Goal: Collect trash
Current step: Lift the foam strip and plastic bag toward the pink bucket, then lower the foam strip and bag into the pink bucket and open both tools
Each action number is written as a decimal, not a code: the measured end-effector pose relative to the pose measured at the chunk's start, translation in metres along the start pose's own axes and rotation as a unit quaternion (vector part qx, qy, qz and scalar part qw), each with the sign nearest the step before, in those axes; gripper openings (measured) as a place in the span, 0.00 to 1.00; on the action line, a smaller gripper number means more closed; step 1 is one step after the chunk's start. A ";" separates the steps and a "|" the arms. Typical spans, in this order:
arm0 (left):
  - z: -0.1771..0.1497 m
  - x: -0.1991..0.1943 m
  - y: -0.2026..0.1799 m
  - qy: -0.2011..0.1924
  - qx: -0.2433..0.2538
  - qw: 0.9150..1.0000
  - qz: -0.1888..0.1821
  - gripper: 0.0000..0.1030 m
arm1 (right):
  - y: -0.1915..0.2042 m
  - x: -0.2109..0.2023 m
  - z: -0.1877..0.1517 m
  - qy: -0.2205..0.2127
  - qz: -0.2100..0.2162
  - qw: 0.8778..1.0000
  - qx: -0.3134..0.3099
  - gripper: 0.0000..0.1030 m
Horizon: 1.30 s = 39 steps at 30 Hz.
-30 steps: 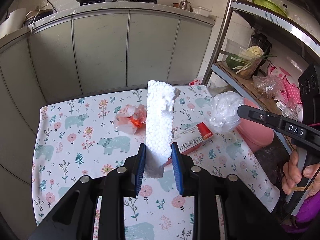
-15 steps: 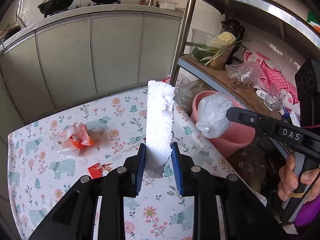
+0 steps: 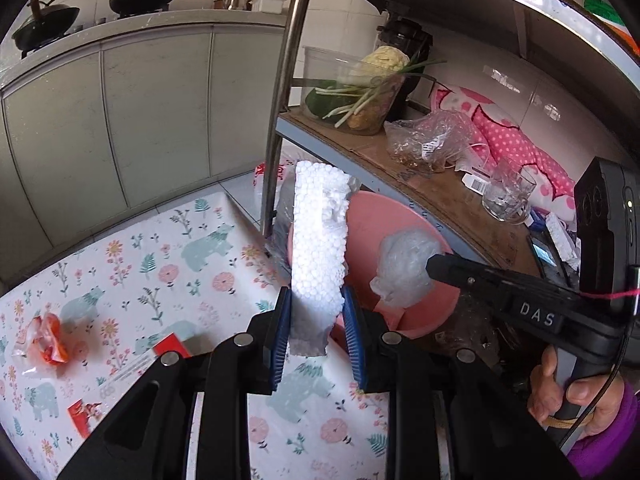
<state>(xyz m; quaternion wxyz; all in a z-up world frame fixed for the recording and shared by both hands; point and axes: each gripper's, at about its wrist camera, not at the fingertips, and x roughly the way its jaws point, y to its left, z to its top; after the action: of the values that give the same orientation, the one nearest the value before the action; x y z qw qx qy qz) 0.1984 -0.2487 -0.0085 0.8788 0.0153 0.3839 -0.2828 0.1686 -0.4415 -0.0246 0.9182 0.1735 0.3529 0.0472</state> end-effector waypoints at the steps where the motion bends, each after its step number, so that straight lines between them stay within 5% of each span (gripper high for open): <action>1: 0.002 0.008 -0.004 0.002 0.001 1.000 -0.005 0.24 | -0.003 0.001 -0.001 0.002 -0.006 1.000 0.000 0.07; 10: 0.017 0.063 -0.026 0.023 -0.005 0.999 -0.034 0.24 | -0.019 0.016 -0.004 0.011 -0.048 0.999 0.004 0.07; 19: 0.013 0.105 -0.027 0.055 -0.008 0.998 -0.022 0.25 | -0.032 0.038 -0.008 0.029 -0.070 0.997 0.010 0.07; 32: 0.009 0.122 -0.019 0.074 -0.029 0.996 -0.028 0.28 | -0.036 0.052 -0.010 0.047 -0.085 0.995 0.010 0.08; 39: 0.010 0.111 -0.014 0.067 -0.042 0.996 -0.033 0.35 | -0.036 0.053 -0.010 0.045 -0.089 0.995 0.007 0.18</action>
<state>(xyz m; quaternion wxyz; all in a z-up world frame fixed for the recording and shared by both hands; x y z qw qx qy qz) 0.2586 -0.3167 -0.0749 0.8413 -0.0154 0.4536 -0.2936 0.2002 -0.4615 -0.0774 0.9007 0.1451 0.4085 -0.0291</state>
